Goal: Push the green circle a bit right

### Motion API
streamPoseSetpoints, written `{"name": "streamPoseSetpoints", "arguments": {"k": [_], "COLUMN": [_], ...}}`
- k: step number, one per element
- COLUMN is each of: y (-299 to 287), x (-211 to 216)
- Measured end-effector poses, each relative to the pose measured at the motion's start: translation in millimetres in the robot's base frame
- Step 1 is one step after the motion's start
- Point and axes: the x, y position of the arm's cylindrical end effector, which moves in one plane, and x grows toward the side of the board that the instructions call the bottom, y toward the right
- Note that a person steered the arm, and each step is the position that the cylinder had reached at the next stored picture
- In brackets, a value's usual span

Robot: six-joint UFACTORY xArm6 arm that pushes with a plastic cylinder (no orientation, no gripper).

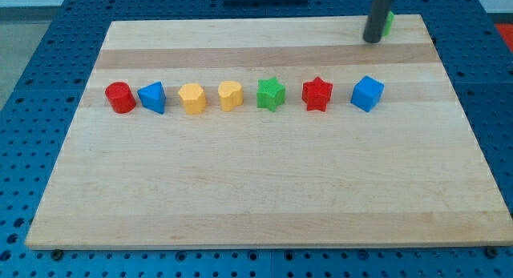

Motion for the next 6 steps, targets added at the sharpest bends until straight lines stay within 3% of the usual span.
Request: {"name": "streamPoseSetpoints", "arguments": {"k": [1,2,6], "y": [-42.1,-48.8,26.7], "x": [-8.5,-33.9,-53.1]}}
